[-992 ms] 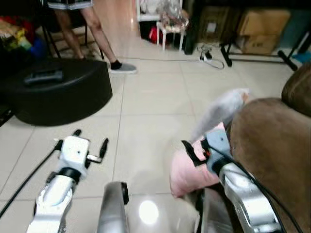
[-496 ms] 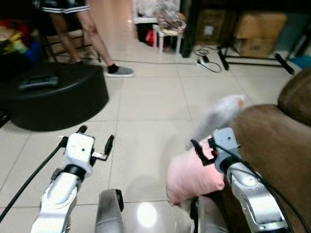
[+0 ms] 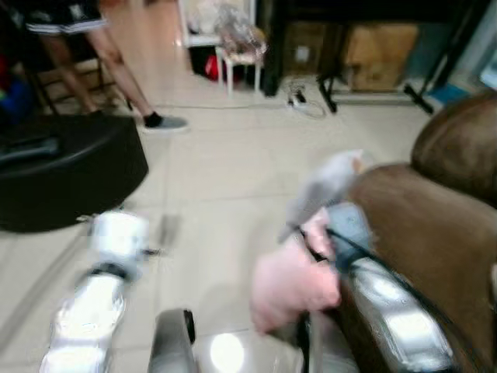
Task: Move the pillow to the sofa from floor
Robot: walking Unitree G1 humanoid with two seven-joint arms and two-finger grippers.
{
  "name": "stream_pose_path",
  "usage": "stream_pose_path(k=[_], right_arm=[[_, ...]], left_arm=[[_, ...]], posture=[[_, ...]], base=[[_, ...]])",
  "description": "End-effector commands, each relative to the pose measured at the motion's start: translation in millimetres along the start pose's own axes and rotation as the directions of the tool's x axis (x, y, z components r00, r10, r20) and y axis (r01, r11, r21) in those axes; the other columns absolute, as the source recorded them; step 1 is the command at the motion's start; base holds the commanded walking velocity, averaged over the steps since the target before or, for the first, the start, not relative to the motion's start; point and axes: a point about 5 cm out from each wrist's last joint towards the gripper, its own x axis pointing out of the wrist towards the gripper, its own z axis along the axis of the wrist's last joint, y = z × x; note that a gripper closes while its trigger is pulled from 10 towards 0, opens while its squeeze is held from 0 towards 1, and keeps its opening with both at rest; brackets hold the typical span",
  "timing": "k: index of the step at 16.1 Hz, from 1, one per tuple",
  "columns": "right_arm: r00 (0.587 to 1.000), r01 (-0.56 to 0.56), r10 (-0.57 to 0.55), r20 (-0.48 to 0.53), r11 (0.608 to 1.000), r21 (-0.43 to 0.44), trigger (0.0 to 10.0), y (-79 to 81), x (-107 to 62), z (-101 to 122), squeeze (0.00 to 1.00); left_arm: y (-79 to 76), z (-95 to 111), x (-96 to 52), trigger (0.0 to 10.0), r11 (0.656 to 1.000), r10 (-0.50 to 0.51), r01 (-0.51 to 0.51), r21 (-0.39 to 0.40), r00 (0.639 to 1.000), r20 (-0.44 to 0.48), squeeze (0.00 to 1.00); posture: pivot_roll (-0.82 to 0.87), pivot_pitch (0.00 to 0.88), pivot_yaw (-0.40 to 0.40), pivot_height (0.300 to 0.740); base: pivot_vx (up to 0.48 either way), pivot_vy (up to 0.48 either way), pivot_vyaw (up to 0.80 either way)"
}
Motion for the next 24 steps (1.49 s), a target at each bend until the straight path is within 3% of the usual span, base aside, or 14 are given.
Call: stream_pose_path(k=[1, 8, 10, 11, 12, 14, 18, 23, 24], right_arm=[[0.999, -0.028, 0.028, 0.047, 1.000, 0.003, 10.0, 10.0, 4.0, 12.7, 0.00], [0.999, -0.033, 0.033, 0.038, 0.999, -0.005, 10.0, 11.2, 4.3, 10.2, 0.00], [0.999, -0.051, 0.051, 0.020, 0.999, 0.004, 10.0, 13.2, 4.8, 6.7, 0.00], [0.998, -0.058, 0.058, 0.013, 0.998, 0.015, 10.0, 13.8, 5.1, 5.2, 0.84], [0.998, -0.063, 0.063, -0.027, 0.998, 0.017, 10.0, 14.9, 8.3, -0.8, 1.00], [0.992, -0.068, 0.069, -0.108, 0.998, 0.013, 10.0, 18.9, 21.7, -13.9, 1.00], [0.975, -0.050, 0.069, -0.213, 0.994, 0.092, 10.0, 26.9, 43.5, -34.6, 1.00], [0.955, 0.011, 0.020, -0.297, 0.995, 0.103, 10.0, 34.2, 61.1, -47.8, 1.00], [0.953, 0.058, -0.023, -0.302, 0.992, 0.109, 10.0, 30.8, 61.4, -50.8, 0.50]], left_arm=[[12.9, -4.0, -4.0, 10.0, 0.999, 0.034, -0.033, 0.022, 0.999, -0.027, 1.00], [12.7, -3.8, -2.7, 10.0, 0.999, 0.025, -0.024, 0.029, 0.999, -0.026, 1.00], [11.7, -8.3, -1.8, 10.0, 0.998, 0.028, -0.024, 0.063, 0.998, -0.054, 0.99], [10.2, -9.9, -1.5, 10.0, 0.997, 0.017, -0.013, 0.070, 0.998, -0.062, 0.89], [6.5, -12.6, -0.7, 10.0, 0.997, -0.017, 0.023, 0.072, 0.997, -0.077, 0.85], [-2.0, -15.3, 3.8, 10.0, 0.987, -0.115, 0.125, 0.098, 0.988, -0.099, 0.85], [-6.6, -14.1, 11.7, 10.0, 0.969, -0.196, 0.209, 0.134, 0.975, -0.105, 0.85], [-2.0, -13.8, -1.5, 10.0, 0.952, -0.245, 0.265, 0.156, 0.960, -0.133, 0.85], [-2.9, -10.0, -12.0, 10.0, 0.947, -0.259, 0.279, 0.159, 0.956, -0.135, 0.86]], posture=[[0.02, 0.000, -0.010, 0.526], [0.02, 0.000, -0.006, 0.526], [0.02, 0.000, -0.001, 0.526], [0.02, 0.000, -0.001, 0.526], [0.02, 0.000, 0.002, 0.526], [0.01, 0.000, 0.008, 0.526], [0.02, 0.000, 0.006, 0.526], [0.05, 0.030, -0.025, 0.526], [0.05, 0.086, -0.022, 0.526]], base=[[0.289, 0.000, 0.00], [0.285, 0.000, 0.00], [0.000, 0.000, 0.00], [0.000, 0.000, 0.00], [0.000, 0.000, 0.00], [0.000, 0.000, 0.00], [0.000, 0.000, 0.00], [0.000, 0.000, 0.00], [0.000, 0.000, 0.00]])
